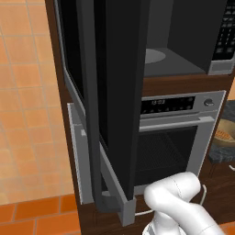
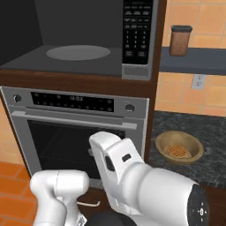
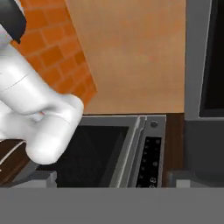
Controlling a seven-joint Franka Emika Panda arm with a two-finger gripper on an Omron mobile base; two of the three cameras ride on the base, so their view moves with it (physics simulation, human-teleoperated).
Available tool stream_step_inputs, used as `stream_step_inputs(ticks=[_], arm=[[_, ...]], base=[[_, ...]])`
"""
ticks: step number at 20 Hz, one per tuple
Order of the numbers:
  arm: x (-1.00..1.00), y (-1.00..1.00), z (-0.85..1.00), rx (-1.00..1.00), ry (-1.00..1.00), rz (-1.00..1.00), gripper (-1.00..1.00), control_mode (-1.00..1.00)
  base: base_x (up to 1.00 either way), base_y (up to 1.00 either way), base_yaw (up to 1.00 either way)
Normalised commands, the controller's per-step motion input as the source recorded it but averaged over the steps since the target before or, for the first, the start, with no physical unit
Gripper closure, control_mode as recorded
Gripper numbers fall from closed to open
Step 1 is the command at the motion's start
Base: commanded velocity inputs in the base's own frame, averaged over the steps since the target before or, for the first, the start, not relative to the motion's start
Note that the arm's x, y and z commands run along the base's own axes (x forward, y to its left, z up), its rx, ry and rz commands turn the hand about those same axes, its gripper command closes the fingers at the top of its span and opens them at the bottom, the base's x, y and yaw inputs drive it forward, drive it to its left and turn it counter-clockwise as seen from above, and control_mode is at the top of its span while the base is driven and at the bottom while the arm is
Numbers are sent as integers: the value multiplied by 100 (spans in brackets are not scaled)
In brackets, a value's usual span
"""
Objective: Open the microwave, place the bowl with waffle inside the microwave, then close the microwave door and turn it on.
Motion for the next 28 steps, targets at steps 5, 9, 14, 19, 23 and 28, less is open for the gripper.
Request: stream_step_inputs(ticks=[5, 9, 14, 19, 23, 28], arm=[[84, -87, -77, -27, 14, -41, -100, -100], [100, -68, -83, -33, 20, -36, -100, -100], [95, -69, -75, -19, 21, -23, -100, -100], [44, -75, -43, 14, 7, -3, -100, -100], [64, -36, -33, 37, 7, -6, -100, -100], [51, -36, -14, 38, 2, -5, -100, -100]], base=[[0, 0, 0], [0, 0, 0], [0, 0, 0], [0, 0, 0], [0, 0, 0], [0, 0, 0]])
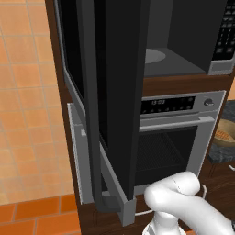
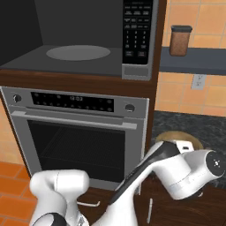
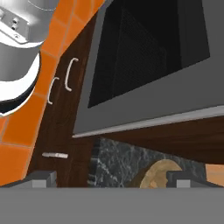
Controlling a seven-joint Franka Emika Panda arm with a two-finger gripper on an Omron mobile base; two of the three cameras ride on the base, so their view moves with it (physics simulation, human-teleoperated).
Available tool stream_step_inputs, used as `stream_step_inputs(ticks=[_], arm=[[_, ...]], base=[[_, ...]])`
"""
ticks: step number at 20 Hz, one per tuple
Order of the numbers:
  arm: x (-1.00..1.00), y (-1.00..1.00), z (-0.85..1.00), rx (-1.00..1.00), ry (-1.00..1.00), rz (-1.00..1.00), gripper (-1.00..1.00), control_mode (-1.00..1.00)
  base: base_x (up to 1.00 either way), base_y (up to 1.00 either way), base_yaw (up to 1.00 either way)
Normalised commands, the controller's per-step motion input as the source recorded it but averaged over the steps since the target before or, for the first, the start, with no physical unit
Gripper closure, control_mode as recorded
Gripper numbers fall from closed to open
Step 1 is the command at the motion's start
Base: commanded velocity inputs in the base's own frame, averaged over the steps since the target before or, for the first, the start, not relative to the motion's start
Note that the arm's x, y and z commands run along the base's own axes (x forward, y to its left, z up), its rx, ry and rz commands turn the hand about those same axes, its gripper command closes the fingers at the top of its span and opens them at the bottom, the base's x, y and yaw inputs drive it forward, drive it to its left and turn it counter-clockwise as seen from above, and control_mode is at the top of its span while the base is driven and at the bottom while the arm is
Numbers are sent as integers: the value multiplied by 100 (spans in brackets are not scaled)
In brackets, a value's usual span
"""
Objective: Open the microwave, place the bowl with waffle inside the microwave, then close the microwave door and turn it on.
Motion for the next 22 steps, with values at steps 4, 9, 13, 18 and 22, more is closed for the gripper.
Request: stream_step_inputs(ticks=[4, 9, 13, 18, 22], arm=[[58, -15, -10, 19, 1, -6, -100, -100], [60, -3, -16, 0, 1, -9, -100, -100], [54, -1, -39, -1, 0, -5, -100, -100], [42, -2, -55, -1, 0, -5, -100, -100], [20, 0, -41, 0, 0, -6, -100, -100]], base=[[0, 0, 0], [0, 0, 0], [0, 0, 0], [0, 0, 0], [0, 0, 0]])
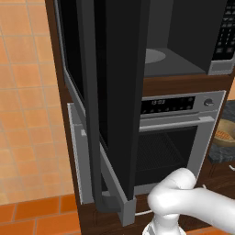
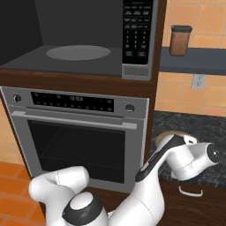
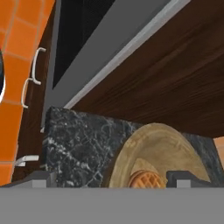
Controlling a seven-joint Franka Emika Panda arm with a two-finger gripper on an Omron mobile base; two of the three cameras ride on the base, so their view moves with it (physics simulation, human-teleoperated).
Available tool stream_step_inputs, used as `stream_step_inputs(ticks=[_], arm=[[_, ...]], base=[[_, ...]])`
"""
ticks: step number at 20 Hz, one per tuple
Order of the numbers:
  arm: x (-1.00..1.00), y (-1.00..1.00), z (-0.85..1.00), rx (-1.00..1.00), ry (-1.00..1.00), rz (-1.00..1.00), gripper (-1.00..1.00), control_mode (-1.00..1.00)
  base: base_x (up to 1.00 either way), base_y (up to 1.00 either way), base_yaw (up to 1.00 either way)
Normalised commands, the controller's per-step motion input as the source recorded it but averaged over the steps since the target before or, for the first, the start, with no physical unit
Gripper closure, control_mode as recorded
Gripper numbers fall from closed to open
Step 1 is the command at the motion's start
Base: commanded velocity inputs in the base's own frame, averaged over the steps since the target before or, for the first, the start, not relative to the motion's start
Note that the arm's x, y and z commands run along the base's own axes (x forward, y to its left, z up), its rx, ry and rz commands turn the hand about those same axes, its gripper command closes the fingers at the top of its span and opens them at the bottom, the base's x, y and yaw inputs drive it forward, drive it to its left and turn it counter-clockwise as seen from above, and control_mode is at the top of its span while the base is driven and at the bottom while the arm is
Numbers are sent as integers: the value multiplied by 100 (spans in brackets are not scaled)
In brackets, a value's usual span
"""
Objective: Open the microwave, place the bowl with waffle inside the microwave, then close the microwave door and turn it on.
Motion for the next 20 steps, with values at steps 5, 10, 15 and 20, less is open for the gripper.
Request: stream_step_inputs(ticks=[5, 10, 15, 20], arm=[[3, 0, -34, 0, 0, -6, -100, -100], [12, -1, -21, 0, 0, -8, -100, -100], [20, -7, -11, 0, 0, -8, -100, -100], [22, -15, -8, 0, 0, -7, -100, -100]], base=[[0, 0, 0], [0, 0, 0], [0, 0, 0], [0, 0, 0]])
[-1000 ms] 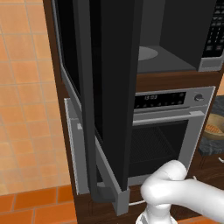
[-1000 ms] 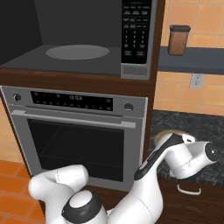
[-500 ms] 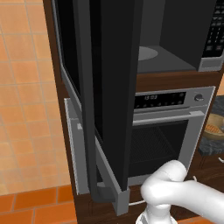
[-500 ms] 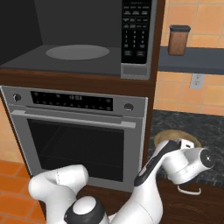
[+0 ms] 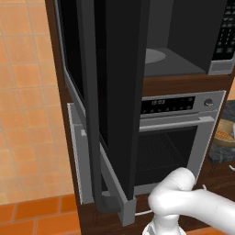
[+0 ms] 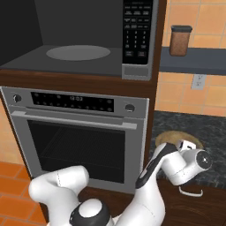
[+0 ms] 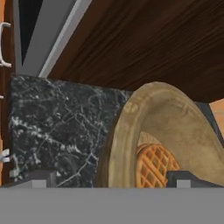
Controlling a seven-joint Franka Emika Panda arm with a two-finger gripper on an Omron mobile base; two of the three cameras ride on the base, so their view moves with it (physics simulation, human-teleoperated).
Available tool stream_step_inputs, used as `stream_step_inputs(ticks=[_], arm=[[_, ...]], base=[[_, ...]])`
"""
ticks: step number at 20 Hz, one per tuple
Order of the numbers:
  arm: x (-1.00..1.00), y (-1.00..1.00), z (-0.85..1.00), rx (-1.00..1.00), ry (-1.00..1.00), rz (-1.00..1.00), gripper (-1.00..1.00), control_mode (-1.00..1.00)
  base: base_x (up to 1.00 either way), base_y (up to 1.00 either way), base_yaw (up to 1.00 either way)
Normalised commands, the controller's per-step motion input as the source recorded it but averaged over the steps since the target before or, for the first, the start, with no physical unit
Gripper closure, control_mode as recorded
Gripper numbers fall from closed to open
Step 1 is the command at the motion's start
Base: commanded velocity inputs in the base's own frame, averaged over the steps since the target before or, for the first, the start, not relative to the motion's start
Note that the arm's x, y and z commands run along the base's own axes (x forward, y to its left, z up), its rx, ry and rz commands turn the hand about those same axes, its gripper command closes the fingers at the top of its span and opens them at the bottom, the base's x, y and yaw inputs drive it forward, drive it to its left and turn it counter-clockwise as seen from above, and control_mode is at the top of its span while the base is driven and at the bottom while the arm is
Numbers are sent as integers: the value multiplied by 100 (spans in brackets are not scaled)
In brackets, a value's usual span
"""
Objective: Open the microwave, place the bowl with waffle inside the microwave, then close the microwave door and turn it on.
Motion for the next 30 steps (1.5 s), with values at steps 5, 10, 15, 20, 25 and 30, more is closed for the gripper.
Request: stream_step_inputs(ticks=[5, 10, 15, 20, 25, 30], arm=[[24, -20, -4, 0, 0, -5, -100, -100], [29, -1, -12, 0, 1, 0, 100, -100], [-1, 0, -5, 0, 0, 0, 100, -100], [-79, 0, 42, 0, -5, -5, 100, -100], [-100, 0, 75, 0, -13, -5, 100, -100], [-100, 21, 74, 0, -21, -2, 100, -100]], base=[[0, 0, 0], [0, 0, 0], [0, 0, 0], [0, 0, 0], [0, 0, 0], [0, 0, 0]])
